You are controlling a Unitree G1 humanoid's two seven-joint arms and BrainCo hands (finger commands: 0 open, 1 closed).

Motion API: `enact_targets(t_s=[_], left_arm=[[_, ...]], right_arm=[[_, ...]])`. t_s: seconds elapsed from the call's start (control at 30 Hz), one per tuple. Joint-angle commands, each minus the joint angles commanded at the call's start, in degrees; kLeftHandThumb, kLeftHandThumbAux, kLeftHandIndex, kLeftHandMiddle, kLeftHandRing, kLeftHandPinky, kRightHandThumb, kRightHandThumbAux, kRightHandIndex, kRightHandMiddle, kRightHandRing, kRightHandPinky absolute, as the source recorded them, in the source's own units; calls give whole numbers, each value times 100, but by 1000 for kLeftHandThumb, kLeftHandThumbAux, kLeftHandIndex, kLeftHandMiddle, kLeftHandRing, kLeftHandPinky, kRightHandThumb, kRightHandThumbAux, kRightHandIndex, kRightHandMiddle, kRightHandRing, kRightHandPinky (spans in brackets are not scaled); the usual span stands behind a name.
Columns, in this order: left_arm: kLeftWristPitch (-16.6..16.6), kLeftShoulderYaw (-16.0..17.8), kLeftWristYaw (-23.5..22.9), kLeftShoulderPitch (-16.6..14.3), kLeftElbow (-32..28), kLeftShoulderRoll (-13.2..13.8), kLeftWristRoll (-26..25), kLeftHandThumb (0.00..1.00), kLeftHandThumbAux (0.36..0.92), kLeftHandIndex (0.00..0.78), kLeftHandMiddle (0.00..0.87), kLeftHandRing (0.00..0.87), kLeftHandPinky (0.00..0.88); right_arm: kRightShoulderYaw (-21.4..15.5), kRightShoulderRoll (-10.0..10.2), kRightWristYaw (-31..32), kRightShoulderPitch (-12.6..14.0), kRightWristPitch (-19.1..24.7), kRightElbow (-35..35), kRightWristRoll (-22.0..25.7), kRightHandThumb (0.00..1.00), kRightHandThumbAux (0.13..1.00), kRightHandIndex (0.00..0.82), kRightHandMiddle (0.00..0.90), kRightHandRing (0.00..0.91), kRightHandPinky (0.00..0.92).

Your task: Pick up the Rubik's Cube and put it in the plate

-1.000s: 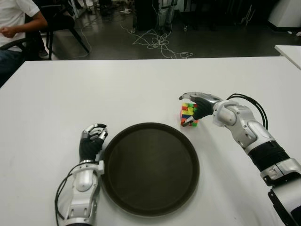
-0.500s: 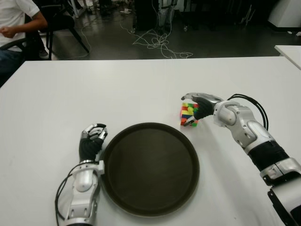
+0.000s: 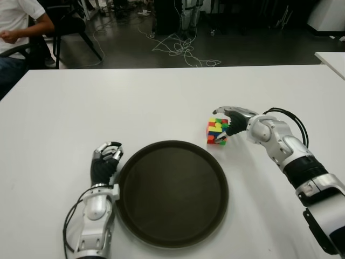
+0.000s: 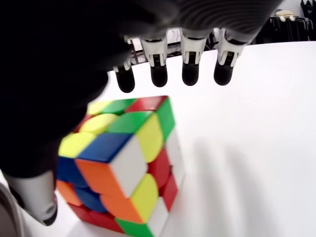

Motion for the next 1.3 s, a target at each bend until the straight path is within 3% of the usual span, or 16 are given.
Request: enact_targets(t_s=[0.57, 1.3], left_arm=[[73, 17, 6, 26, -103, -61, -75, 707, 706, 443, 812, 831, 817], [7, 41, 55, 30, -86, -111, -80, 708, 705, 443, 813, 834, 825]], right_arm=[[100, 142, -323, -315, -213, 720, 1, 0, 642, 0, 0, 0, 0], [165, 243, -358, -432, -298, 935, -8, 0, 651, 0, 0, 0, 0]])
